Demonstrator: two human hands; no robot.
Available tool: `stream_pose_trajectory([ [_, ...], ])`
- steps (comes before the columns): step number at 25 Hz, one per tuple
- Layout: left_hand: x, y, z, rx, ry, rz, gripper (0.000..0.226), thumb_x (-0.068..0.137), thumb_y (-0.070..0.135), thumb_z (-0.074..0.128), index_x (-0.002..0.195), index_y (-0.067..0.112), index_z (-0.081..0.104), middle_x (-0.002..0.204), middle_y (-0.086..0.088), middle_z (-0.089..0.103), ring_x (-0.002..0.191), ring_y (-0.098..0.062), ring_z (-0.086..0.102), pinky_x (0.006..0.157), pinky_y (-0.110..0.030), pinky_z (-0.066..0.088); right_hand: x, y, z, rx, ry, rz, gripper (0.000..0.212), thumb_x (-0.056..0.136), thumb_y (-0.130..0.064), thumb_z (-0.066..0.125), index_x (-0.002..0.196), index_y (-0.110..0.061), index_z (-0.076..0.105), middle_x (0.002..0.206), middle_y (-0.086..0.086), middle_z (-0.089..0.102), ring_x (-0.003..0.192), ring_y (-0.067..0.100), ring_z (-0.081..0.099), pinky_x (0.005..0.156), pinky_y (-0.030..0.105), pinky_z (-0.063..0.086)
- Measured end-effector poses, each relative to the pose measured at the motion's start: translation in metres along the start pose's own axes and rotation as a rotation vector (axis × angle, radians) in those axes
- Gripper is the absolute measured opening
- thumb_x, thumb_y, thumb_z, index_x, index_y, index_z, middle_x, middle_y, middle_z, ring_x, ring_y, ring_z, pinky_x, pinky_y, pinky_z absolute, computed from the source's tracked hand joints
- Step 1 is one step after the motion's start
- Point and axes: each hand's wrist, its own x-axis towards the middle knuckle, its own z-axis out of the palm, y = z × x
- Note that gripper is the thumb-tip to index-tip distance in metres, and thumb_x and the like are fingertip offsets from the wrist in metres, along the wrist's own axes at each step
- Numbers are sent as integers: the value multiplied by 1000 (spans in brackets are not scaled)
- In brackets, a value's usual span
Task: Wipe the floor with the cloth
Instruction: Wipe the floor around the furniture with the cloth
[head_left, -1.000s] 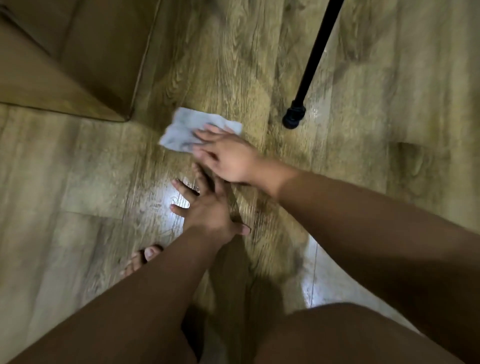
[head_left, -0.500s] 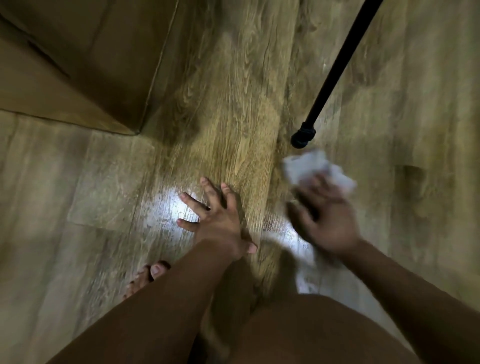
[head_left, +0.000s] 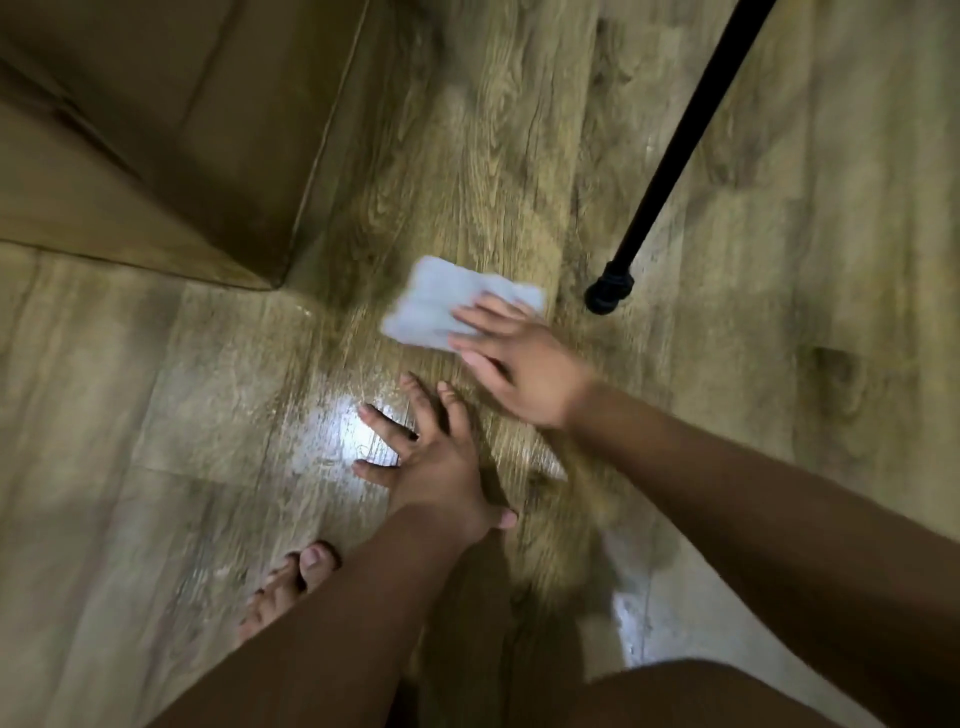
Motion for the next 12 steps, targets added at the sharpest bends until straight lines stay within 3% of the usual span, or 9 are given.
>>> stream_pose_trajectory([
  [2,3,-1,3,-6,19,17,158,51,61,90,147,19,-30,145,-13,-52,129,-63,-39,98,-86,12,-118,45,-5,5,52,86,35,97,-26,48,128,-19,62,143,9,52,140,26,39,112,48,34],
  [5,5,2,5,5,29,0,159,48,63,90,144,21,-29,147,-15,-49,129,-65,-37,97,-87,14,-219,105,-34,5,86,297,42,96,-33,39,137,-29,47,142,18,50,145,12,29,116,32,28],
  [7,6,3,4,19,46,-10,160,45,64,91,143,22,-28,148,-14,-47,130,-64,-36,96,-87,15,-195,128,-52,63,194,480,47,91,-30,40,137,-25,47,144,20,47,145,17,29,120,27,20],
  [8,6,3,5,12,48,-12,160,44,63,91,142,23,-28,148,-12,-47,131,-64,-36,96,-87,15,-167,136,-58,101,270,564,51,89,-29,39,137,-19,49,145,21,45,144,26,30,121,34,18],
  [10,6,3,5,2,49,-19,159,43,62,92,141,25,-29,147,-9,-48,132,-62,-36,97,-86,14,-105,138,-58,106,371,584,57,88,-30,35,139,-8,50,148,22,40,144,38,27,120,47,15],
  [12,6,3,4,14,44,-32,160,44,62,92,143,26,-28,147,-6,-48,134,-59,-36,99,-85,15,-62,127,-46,92,327,496,58,87,-25,35,142,-7,47,151,20,36,146,38,21,119,51,11],
])
